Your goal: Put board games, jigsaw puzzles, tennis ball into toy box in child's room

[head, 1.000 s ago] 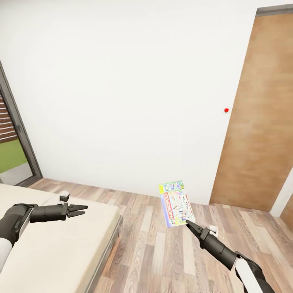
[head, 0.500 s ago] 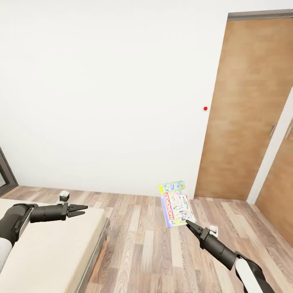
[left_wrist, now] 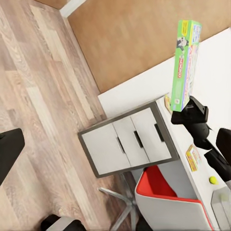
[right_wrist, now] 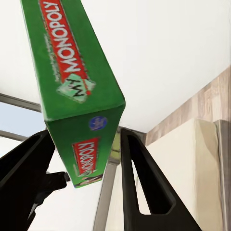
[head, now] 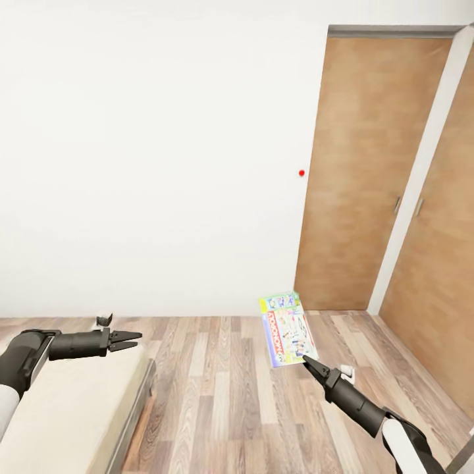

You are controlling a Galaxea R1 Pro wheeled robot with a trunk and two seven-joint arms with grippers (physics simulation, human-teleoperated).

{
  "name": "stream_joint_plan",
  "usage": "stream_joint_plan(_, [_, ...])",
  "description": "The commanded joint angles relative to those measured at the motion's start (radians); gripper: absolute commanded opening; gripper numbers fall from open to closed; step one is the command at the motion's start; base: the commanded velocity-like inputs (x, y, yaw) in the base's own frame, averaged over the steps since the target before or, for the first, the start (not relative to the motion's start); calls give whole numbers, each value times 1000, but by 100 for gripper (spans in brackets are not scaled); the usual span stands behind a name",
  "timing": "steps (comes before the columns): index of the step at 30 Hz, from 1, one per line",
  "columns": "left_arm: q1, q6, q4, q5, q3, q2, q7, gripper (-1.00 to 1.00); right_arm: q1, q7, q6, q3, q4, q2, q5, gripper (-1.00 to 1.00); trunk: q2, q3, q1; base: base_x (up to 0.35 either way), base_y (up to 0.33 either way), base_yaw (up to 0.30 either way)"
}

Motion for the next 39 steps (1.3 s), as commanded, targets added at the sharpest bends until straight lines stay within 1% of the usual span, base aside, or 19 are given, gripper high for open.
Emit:
stream_joint_plan(1, [0, 11, -1, -10, 4, -1, -8, 100, -1, 1, 8, -2, 0, 0, -8, -100, -1, -1, 0, 0, 0, -263])
stream_joint_plan(16, [0, 11, -1, -10, 4, -1, -8, 100, -1, 1, 9, -5, 1, -1, -8, -100, -1, -8, 0, 0, 0, -263])
stream_joint_plan(20, [0, 11, -1, -10, 4, -1, -8, 100, -1, 1, 25, -5, 1, -1, -7, -100, -1, -10, 0, 0, 0, -263])
stream_joint_plan(25, [0, 11, -1, -10, 4, 0, -8, 100, -1, 1, 32, -22, 1, 0, -7, -100, -1, -12, 0, 0, 0, -263])
stream_joint_plan(39, [0, 11, -1, -10, 3, 0, -8, 100, 1, 1, 35, -27, -9, -1, -6, -100, -1, -19, 0, 0, 0, -263])
